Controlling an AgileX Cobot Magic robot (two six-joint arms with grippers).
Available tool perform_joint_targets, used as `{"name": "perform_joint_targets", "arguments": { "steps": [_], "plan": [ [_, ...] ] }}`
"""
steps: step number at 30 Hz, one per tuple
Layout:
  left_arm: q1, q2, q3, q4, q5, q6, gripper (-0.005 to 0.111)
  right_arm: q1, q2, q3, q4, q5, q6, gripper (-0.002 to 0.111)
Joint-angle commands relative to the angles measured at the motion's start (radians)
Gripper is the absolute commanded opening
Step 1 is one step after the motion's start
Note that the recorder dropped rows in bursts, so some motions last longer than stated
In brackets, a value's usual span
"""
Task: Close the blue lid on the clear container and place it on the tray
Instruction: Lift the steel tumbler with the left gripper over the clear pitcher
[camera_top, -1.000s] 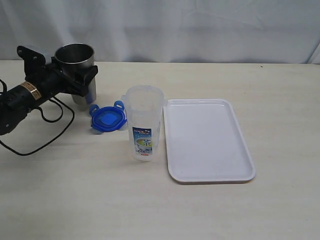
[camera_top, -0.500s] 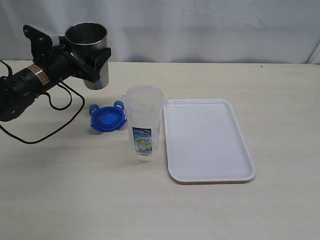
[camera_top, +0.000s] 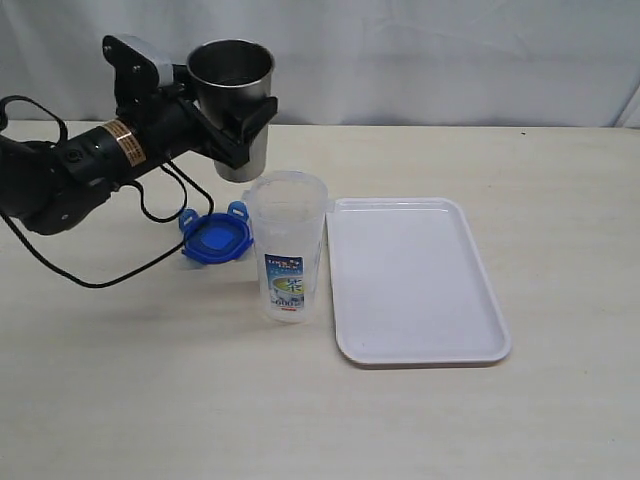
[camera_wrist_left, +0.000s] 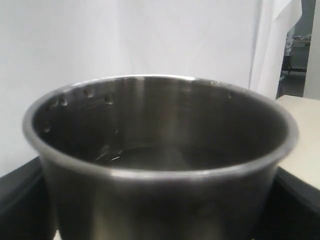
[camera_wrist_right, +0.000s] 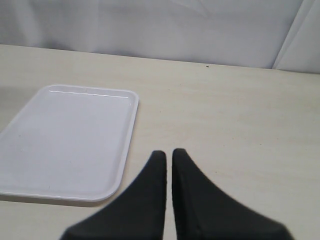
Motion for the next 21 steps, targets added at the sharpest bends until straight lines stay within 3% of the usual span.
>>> {"name": "perform_joint_targets", "arguments": {
  "steps": [1, 15, 21],
  "plan": [
    [-0.034, -0.024, -0.013, -0.017, -0.038, 0.055, 0.000, -0.002, -0.004, 0.002, 0.000, 0.001, 0.003, 0.005],
    [-0.059, -0.024, -0.013, 0.050, -0.038, 0.259, 0.000, -0.002, -0.004, 0.002, 0.000, 0.001, 0.003, 0.005],
    [-0.059, -0.024, -0.013, 0.048, -0.054, 0.257, 0.000, -0.002, -0.004, 0.002, 0.000, 0.001, 0.003, 0.005]
  ]
}}
